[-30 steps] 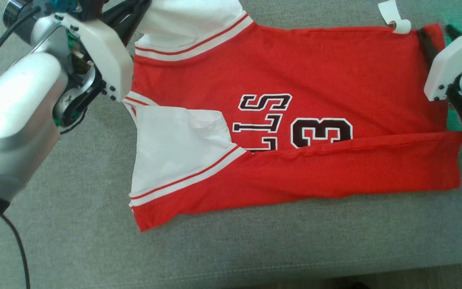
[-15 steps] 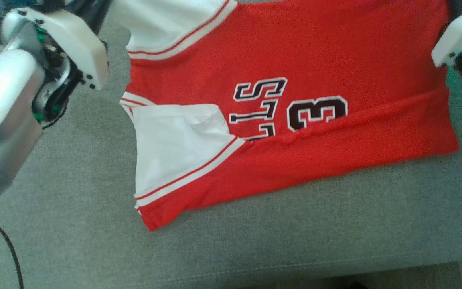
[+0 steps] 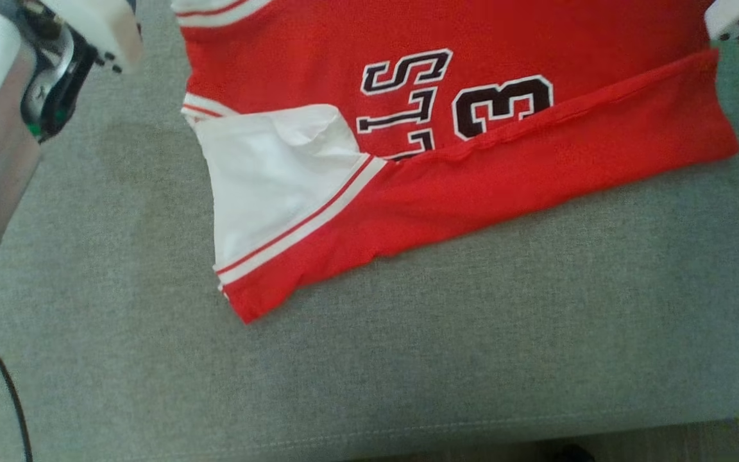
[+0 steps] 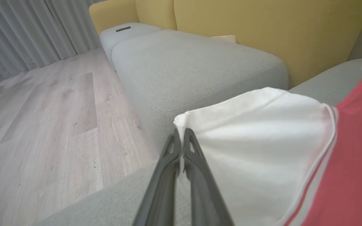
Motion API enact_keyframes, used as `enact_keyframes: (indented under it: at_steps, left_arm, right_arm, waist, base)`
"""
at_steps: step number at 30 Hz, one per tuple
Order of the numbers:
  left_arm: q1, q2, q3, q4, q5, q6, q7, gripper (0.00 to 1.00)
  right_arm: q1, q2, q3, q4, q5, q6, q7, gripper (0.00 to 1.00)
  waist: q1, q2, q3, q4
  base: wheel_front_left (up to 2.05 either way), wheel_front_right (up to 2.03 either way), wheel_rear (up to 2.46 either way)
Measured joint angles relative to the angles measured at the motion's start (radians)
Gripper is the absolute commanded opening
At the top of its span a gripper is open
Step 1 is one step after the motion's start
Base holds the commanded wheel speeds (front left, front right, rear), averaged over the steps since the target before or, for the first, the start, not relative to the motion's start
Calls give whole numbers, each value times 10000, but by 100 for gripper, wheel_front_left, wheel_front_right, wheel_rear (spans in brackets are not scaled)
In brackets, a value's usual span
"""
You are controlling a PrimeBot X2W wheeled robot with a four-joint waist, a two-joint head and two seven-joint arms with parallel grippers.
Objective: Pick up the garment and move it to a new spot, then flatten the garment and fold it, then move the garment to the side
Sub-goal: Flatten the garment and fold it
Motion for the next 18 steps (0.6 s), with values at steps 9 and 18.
enact_keyframes:
  at_steps: [9, 18]
  left_arm:
    - [-331, -428, 8, 752, 274, -454, -288, 0]
    - [644, -211, -282, 190, 343, -825, -297, 0]
  right_arm:
    - [-128, -109, 477, 199, 798, 0, -612, 0]
    - [938, -886, 1442, -518, 2013, 0, -734, 0]
  waist:
    - [-1, 0, -154, 83]
    - [-2, 1, -659, 234]
  base:
    - [0, 0, 0]
    - [0, 0, 0]
